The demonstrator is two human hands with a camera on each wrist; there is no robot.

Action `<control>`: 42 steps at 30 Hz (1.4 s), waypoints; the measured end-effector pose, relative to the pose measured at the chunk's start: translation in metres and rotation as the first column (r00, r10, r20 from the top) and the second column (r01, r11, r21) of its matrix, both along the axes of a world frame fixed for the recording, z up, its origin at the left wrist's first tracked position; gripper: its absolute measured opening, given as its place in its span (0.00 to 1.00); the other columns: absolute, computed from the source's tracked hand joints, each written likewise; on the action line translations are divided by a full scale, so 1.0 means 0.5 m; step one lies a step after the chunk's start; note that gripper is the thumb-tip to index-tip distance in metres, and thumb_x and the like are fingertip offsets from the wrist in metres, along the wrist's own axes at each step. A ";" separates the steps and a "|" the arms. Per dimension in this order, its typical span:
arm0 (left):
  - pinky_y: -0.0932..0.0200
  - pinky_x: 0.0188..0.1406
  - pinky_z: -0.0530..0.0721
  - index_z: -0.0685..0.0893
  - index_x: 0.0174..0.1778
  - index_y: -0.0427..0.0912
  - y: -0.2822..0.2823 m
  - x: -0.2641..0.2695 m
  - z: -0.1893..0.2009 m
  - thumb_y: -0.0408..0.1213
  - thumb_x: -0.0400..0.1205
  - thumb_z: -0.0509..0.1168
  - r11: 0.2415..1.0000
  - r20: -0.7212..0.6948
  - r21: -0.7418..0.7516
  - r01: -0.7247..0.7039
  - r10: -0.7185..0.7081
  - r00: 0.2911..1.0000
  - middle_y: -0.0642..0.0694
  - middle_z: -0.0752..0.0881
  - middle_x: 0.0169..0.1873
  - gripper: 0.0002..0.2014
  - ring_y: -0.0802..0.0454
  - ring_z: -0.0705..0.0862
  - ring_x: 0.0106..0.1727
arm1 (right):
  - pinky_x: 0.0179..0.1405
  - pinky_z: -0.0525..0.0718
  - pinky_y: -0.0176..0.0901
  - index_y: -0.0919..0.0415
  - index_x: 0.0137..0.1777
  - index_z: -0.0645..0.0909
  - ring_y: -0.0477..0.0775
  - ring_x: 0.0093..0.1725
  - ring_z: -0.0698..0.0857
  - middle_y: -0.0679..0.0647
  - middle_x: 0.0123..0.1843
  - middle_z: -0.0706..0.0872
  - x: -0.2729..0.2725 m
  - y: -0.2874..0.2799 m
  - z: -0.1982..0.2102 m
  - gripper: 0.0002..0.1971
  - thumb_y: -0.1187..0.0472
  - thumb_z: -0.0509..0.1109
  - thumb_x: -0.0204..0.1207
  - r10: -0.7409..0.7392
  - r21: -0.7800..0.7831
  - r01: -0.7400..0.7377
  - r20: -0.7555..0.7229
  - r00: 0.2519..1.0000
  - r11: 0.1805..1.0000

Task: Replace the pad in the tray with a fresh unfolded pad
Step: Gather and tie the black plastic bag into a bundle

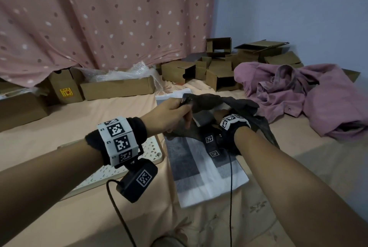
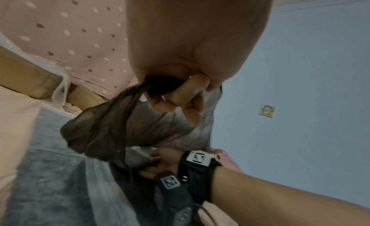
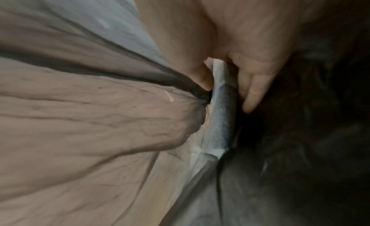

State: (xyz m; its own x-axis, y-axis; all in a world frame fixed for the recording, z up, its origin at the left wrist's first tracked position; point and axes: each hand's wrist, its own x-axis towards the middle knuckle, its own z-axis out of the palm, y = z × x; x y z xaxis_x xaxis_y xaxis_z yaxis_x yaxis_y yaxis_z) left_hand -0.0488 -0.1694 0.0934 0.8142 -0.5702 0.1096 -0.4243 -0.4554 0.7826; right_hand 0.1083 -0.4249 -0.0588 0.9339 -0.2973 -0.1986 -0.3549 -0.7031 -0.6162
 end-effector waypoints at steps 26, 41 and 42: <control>0.55 0.49 0.81 0.79 0.37 0.53 0.094 0.015 -0.084 0.39 0.73 0.72 0.623 0.156 0.780 -0.054 -0.111 0.981 0.51 0.83 0.43 0.08 0.50 0.81 0.46 | 0.26 0.82 0.33 0.63 0.39 0.81 0.50 0.31 0.85 0.61 0.37 0.88 -0.462 -0.115 0.149 0.13 0.72 0.59 0.80 0.084 0.129 -0.107 0.172 0.982 0.986; 0.48 0.53 0.81 0.80 0.47 0.38 0.100 0.037 -0.100 0.36 0.79 0.67 0.775 0.304 0.599 -0.200 0.010 0.953 0.42 0.85 0.46 0.06 0.41 0.82 0.50 | 0.52 0.83 0.43 0.47 0.83 0.50 0.57 0.54 0.81 0.56 0.66 0.67 -0.509 -0.227 0.046 0.64 0.57 0.87 0.49 0.313 -0.488 -0.310 -0.078 0.946 0.816; 0.48 0.52 0.80 0.79 0.45 0.38 0.098 0.038 -0.099 0.36 0.79 0.67 0.802 0.331 0.556 -0.220 0.030 0.943 0.43 0.84 0.44 0.05 0.40 0.82 0.49 | 0.53 0.83 0.44 0.47 0.83 0.49 0.55 0.52 0.81 0.55 0.67 0.67 -0.504 -0.219 0.031 0.66 0.56 0.87 0.48 0.331 -0.460 -0.308 -0.031 0.943 0.833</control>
State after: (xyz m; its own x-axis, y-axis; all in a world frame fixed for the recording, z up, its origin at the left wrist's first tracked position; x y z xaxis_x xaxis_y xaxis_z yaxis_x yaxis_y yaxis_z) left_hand -0.0298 -0.1202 0.0439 0.8662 -0.4983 0.0362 -0.4946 -0.8450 0.2032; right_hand -0.1435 -0.5343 -0.0431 0.9973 -0.0262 -0.0682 -0.0402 -0.9762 -0.2129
